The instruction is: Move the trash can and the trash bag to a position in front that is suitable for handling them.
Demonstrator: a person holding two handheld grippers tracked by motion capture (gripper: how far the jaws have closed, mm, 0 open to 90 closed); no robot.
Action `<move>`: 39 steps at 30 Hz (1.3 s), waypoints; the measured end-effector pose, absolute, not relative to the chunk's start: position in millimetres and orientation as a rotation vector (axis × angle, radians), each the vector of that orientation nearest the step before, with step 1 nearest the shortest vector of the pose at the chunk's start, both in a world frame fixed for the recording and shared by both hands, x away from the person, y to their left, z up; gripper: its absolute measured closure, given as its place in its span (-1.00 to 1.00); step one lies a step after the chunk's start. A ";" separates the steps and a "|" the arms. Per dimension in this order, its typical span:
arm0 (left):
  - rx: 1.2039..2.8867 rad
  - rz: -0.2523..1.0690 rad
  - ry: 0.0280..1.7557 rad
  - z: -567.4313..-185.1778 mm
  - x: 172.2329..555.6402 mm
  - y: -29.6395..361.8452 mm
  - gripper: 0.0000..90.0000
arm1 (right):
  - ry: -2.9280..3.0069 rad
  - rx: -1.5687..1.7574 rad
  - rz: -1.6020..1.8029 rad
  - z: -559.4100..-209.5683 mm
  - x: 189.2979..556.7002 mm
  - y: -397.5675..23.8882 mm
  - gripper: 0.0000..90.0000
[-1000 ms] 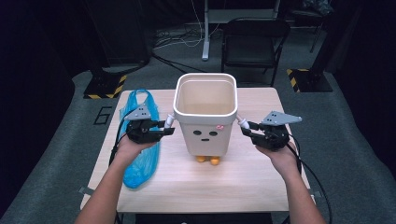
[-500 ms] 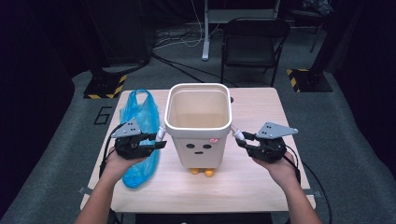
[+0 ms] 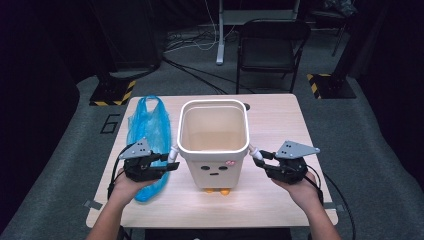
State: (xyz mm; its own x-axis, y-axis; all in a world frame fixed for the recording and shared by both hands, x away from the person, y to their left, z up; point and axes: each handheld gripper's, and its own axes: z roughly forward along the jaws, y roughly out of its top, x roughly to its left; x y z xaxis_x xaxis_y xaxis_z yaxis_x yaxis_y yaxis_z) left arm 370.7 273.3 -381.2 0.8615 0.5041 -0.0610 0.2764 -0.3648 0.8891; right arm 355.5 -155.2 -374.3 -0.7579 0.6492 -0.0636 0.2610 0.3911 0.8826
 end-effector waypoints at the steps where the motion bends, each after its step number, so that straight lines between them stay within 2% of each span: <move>1: 1.970 0.271 0.575 -381.3 370.4 273.3 0.34 | 2.257 0.783 1.326 -374.5 355.3 -156.1 0.45; 39: 1.988 0.296 0.546 -373.7 356.3 274.5 0.32 | 2.266 0.775 1.335 -366.0 340.7 -154.9 0.44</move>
